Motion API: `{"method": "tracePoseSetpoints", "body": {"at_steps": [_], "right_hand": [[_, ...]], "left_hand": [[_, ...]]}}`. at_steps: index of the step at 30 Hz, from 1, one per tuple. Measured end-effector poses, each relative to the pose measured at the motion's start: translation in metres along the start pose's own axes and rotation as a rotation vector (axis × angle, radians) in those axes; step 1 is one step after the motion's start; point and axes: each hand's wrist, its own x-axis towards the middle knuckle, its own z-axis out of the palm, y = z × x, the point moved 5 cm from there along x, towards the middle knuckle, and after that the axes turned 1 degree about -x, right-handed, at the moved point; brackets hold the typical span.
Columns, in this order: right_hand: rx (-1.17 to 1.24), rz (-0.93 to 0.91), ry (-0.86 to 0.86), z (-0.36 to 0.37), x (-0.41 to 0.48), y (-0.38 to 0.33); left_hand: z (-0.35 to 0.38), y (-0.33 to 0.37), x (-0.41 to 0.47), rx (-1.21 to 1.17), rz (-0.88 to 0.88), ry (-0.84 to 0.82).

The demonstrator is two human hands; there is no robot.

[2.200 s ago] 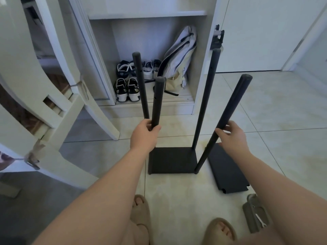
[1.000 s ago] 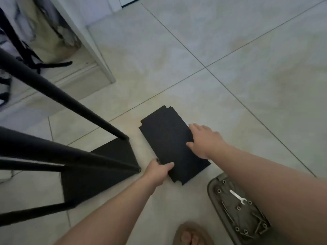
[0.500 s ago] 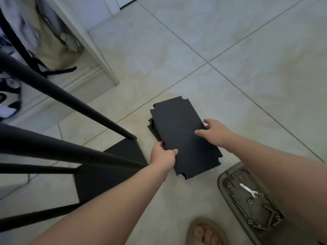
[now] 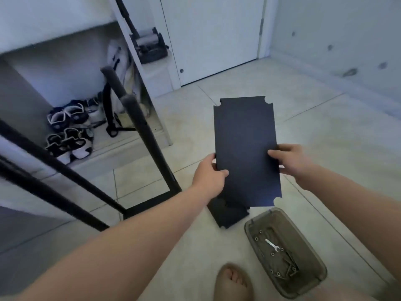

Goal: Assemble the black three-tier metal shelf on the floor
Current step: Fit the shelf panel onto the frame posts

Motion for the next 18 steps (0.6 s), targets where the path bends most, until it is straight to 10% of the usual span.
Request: {"method": "tracePoseSetpoints", "body": {"at_steps": [18], "right_hand": [[0.212,-0.451,-0.185,0.06,-0.259,-0.246]], "left_hand": [[-0.235,0.173,-0.251,0.086,0.561,0.332]]}}
